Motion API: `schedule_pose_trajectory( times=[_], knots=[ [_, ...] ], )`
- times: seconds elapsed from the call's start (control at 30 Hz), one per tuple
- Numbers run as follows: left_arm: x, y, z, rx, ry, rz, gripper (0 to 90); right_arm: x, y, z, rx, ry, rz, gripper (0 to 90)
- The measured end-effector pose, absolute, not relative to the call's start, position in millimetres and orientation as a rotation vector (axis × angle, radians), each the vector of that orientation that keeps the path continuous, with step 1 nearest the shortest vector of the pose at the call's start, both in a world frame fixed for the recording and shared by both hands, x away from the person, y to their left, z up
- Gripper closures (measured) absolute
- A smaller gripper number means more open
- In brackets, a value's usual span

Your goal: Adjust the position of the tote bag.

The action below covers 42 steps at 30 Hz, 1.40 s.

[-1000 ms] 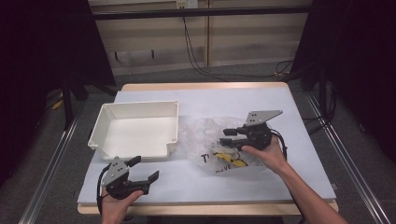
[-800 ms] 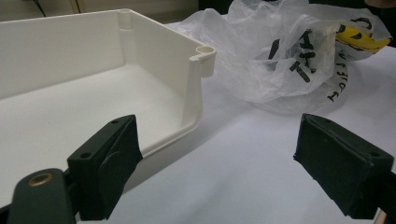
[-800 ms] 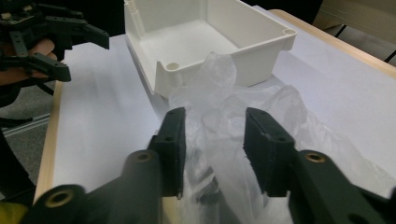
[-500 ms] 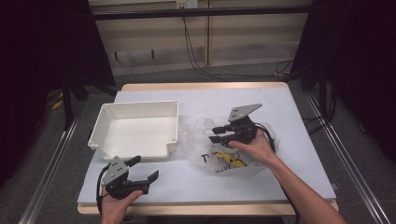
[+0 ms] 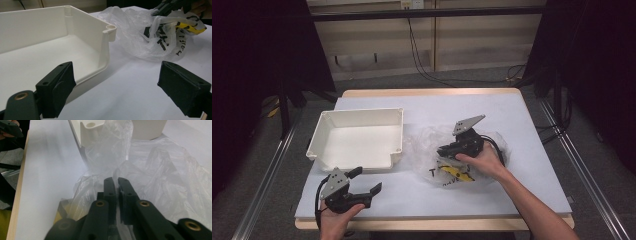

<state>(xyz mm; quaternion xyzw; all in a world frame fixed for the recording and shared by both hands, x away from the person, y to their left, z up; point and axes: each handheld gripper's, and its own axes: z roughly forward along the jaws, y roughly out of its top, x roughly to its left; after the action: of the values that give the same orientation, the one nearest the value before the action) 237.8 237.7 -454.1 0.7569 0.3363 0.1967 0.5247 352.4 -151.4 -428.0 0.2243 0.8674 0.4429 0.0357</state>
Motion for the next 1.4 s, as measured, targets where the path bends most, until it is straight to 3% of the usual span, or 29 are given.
schedule_pose_trajectory(
  times=[1.4],
  knots=[
    [238, 238, -454, 1.815, 0.812, 0.477, 13.2, 330, -216, -380, 0.714, 2.392, 1.661, 89.2]
  ],
)
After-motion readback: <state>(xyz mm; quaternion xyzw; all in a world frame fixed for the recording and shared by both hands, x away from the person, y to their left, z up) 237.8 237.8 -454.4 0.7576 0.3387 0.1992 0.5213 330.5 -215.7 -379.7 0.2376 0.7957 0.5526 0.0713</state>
